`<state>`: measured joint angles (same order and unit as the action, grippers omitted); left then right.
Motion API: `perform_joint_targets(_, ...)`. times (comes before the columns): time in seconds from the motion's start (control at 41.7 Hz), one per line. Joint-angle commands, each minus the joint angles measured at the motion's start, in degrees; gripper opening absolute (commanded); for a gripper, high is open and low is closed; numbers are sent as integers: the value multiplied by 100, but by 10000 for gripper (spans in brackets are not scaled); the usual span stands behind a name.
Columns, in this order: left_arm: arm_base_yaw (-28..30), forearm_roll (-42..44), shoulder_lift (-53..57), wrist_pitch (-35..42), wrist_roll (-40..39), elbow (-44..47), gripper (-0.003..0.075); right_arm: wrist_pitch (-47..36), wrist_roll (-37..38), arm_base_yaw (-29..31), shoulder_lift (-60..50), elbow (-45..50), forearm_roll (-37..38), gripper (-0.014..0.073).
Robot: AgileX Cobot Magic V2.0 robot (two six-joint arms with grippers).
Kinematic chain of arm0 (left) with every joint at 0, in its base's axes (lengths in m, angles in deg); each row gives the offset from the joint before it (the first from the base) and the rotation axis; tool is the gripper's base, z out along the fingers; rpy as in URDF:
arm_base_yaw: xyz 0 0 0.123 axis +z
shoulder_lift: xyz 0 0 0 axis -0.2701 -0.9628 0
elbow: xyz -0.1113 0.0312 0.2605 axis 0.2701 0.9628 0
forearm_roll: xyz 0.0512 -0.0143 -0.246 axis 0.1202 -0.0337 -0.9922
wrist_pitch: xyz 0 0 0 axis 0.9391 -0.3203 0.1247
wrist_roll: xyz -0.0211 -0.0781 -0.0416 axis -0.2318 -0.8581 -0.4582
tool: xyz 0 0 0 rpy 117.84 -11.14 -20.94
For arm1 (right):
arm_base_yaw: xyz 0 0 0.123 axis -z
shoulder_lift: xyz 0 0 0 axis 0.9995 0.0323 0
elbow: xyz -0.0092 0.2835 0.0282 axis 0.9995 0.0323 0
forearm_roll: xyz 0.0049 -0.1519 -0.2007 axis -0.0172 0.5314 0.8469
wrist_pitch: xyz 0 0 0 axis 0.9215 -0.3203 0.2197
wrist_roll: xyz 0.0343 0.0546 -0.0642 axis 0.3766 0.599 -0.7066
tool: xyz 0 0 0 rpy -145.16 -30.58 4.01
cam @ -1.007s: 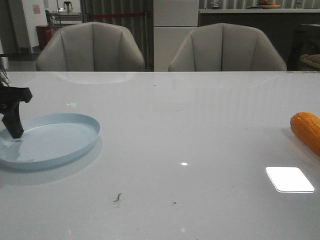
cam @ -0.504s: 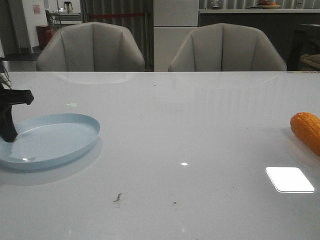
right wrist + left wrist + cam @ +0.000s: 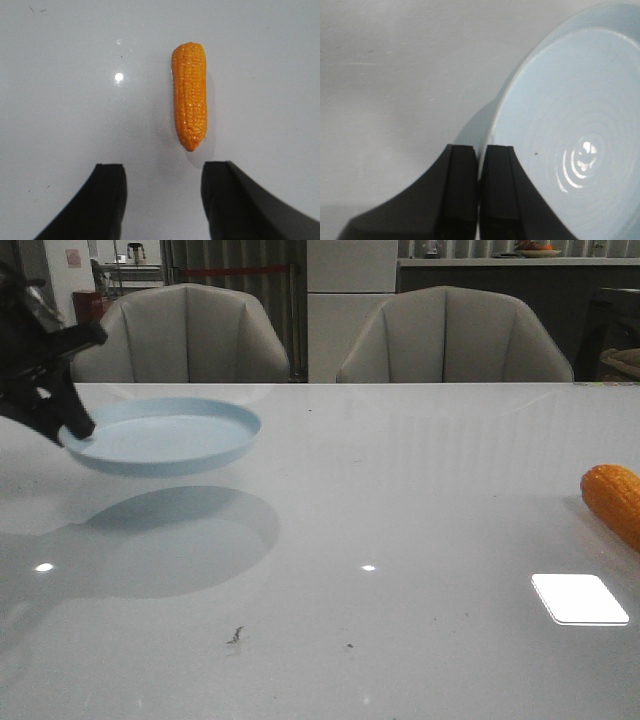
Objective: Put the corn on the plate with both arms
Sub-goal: 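Grip the plate rim with the left gripper and drag it toward the table center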
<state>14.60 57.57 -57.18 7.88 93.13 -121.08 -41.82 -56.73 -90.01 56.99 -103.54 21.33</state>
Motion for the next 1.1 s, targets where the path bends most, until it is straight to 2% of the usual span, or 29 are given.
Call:
perform_joint_targets(0.0, -142, -1013, 318, 15, 7, -320, 94, -319, -36, 22, -35, -197, -11, 455)
perform_joint_targets(0.144, -434, -1612, 318, 134, 7, -317, 94, -319, -36, 22, -35, -197, -11, 455)
perform_joint_targets(0.336, -1006, -1627, 255, 267, 7, -317, 94, -319, -36, 22, -35, -197, -11, 455)
perform_joint_targets(0.695, -1907, -1257, -253, 271, 7, -317, 94, -309, -36, 22, -35, -197, -11, 455)
perform_joint_targets(1.079, -2206, -518, -673, 212, 7, -317, 101, -292, -36, 22, -35, -197, -11, 455)
